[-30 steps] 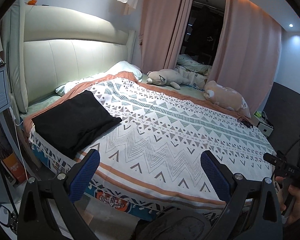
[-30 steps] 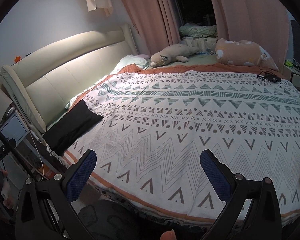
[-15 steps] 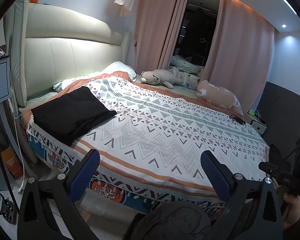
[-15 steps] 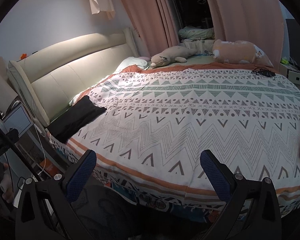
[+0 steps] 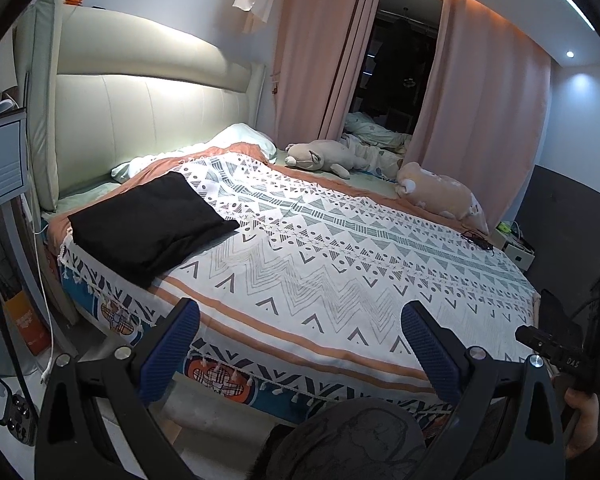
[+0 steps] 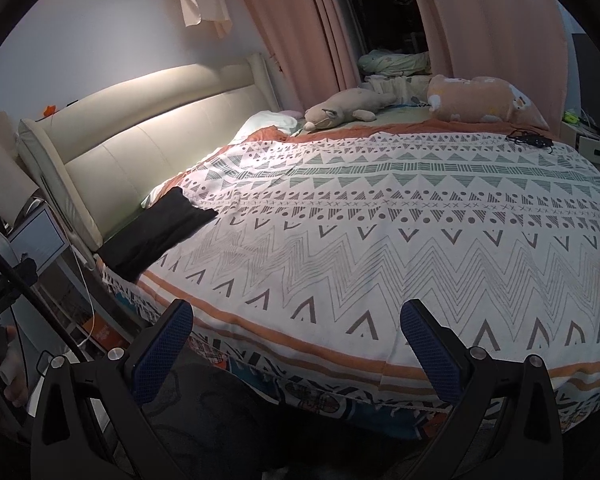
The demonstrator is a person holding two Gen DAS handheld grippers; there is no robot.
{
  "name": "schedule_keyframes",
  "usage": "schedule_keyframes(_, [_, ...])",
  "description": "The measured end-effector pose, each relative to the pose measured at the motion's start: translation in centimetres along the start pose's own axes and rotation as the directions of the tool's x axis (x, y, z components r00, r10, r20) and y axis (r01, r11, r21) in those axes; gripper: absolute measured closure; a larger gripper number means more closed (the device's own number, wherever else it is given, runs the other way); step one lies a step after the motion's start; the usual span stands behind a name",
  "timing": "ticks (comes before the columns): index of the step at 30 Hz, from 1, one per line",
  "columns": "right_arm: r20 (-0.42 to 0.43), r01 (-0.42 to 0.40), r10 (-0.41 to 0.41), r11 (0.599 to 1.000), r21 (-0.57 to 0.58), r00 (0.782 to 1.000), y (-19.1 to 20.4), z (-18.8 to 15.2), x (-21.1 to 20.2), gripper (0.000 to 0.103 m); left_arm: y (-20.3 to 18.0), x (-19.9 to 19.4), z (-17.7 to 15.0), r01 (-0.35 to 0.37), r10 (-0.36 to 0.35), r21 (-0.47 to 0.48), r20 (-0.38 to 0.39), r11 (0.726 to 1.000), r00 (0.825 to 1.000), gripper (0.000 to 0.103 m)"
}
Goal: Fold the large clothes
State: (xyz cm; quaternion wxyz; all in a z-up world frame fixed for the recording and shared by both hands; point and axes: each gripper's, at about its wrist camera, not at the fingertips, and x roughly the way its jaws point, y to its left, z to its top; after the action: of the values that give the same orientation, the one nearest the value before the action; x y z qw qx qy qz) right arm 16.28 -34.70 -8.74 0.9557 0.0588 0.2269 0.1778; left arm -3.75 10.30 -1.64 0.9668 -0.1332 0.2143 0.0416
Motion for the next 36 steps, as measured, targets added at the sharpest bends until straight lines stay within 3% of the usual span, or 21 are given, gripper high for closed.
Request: schedule_keyframes(36, [0.012, 0.008, -0.008, 1.0, 0.001, 1.0, 0.2, -0.6, -0.9, 0.0, -2.0, -1.3, -0.1, -0.005, 0.003, 0.061, 0.025, 0.998, 1.0, 0.0])
